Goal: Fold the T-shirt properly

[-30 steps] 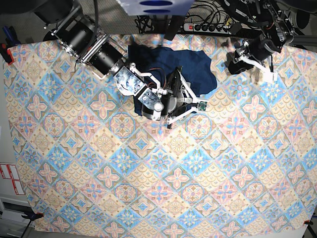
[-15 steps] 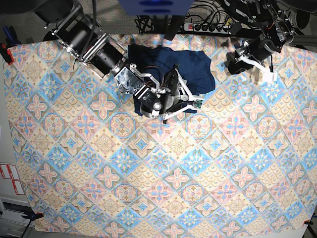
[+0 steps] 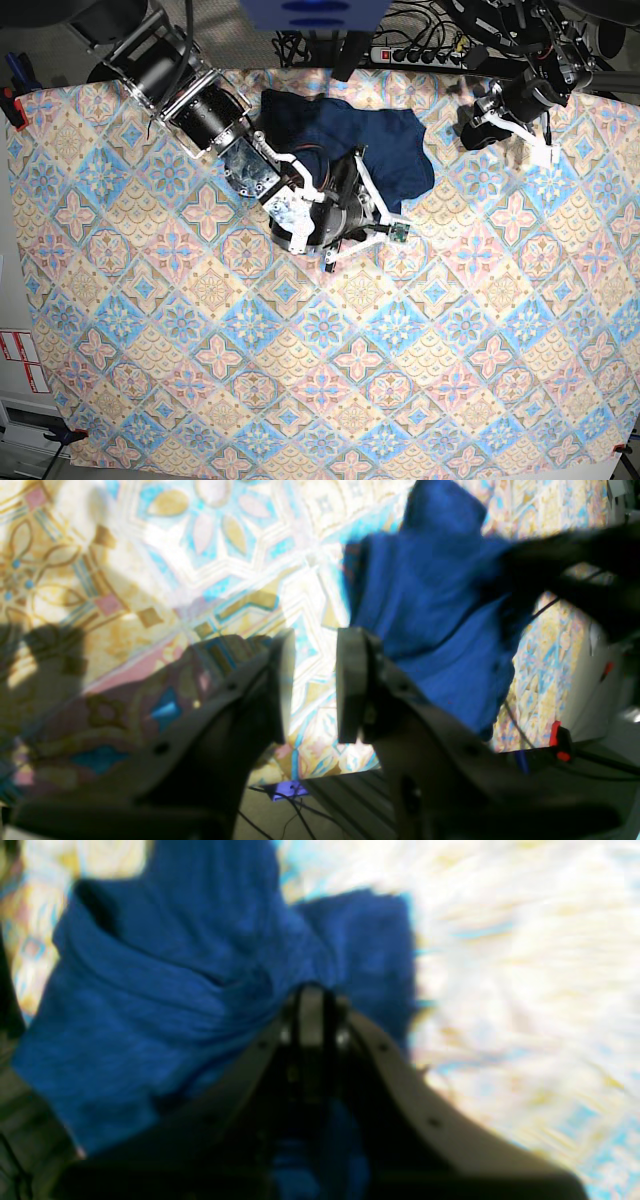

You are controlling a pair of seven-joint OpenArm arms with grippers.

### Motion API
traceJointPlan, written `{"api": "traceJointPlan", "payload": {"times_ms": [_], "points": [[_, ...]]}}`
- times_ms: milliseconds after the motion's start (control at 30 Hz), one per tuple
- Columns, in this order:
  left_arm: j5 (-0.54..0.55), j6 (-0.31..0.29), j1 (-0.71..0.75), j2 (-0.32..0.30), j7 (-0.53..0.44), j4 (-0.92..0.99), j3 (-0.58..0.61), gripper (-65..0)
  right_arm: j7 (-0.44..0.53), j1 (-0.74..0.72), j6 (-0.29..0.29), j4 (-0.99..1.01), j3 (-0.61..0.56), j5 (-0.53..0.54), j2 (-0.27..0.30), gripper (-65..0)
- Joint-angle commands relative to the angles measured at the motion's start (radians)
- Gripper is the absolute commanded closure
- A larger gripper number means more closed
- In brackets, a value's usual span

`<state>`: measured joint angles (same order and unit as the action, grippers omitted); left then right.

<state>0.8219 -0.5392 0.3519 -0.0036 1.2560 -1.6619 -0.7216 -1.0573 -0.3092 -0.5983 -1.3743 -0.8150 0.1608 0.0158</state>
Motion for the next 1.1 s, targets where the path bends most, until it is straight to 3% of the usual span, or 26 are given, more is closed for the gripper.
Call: {"api": "traceJointPlan", "payload": {"times_ms": [0,167,300,600,767,1067], "points": [[0.021,-0.005,0.002,-0.009,-0.009,-0.013,-0.002,-13.6,-0.001,-0.014,0.001,-0.03,0.021,0.004,-0.009,0.0],[0.021,-0.005,0.002,-0.009,-0.009,-0.013,-0.002,-13.6,-0.01,-0.012,0.001,-0.084,0.069,0.004,-0.007,0.0],[0.021,-0.005,0.002,-0.009,-0.009,-0.013,-0.002,-13.6,-0.011,-0.014,-0.001,-0.092,0.098,0.023,0.04,0.0],[0.021,-0.005,0.0,-0.011,-0.009,-0.013,-0.002,-13.6,-0.005,-0.017,-0.001,-0.089,0.207,0.337,0.105,0.0],[0.021,-0.005,0.0,-0.011,-0.009,-0.013,-0.002,-13.6,-0.004,-0.02,-0.001,-0.083,0.239,0.259,0.105,0.0],[0.023,-0.005,0.0,-0.011,-0.009,-0.013,-0.002,-13.6,0.024,-0.018,-0.001,0.008,0.239,-0.037,0.097,0.0]]}}
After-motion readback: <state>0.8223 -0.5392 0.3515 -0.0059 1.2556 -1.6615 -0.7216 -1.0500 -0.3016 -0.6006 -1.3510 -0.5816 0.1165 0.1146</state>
